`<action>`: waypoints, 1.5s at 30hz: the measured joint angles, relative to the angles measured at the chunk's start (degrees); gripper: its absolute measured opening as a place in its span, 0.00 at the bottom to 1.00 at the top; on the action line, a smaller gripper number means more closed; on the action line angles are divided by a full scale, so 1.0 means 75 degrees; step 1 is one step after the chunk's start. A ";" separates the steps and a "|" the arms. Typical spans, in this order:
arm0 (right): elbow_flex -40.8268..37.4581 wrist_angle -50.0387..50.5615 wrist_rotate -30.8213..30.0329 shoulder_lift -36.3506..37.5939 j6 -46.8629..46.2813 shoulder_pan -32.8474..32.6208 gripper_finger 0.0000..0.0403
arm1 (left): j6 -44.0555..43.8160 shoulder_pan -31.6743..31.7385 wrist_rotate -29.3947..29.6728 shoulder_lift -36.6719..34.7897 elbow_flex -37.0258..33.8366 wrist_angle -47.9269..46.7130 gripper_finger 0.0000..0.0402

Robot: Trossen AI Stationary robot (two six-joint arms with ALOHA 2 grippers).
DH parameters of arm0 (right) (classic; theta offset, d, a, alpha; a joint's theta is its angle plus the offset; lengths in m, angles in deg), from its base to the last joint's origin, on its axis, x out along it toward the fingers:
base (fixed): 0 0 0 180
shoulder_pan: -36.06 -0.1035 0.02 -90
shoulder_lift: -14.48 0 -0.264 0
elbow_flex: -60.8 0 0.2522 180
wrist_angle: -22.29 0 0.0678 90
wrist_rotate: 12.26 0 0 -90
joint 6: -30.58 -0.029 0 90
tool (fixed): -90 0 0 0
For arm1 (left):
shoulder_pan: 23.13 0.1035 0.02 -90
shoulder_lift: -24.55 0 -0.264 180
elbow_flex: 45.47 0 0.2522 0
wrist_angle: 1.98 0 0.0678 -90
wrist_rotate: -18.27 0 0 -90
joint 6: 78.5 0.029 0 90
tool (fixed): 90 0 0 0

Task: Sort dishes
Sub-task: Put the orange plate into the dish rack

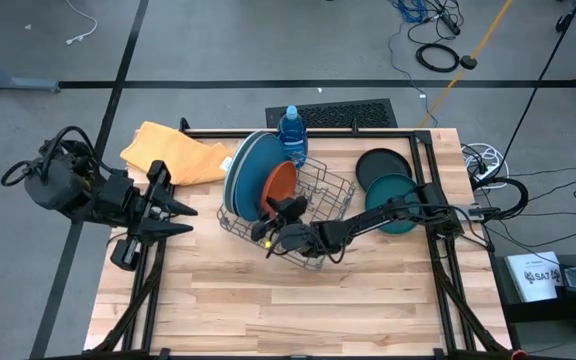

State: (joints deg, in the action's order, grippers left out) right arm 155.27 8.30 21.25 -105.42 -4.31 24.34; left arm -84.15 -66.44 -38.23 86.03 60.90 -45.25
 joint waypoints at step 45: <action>0.0009 0.2095 0.0942 0.0934 -0.0072 0.0480 0.51 | -0.0073 -0.0001 0.0058 0.0038 -0.0001 0.0006 0.31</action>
State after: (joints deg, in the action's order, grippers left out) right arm 155.34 24.02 28.31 -98.42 -4.85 27.94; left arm -84.69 -66.44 -37.79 86.31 60.90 -45.21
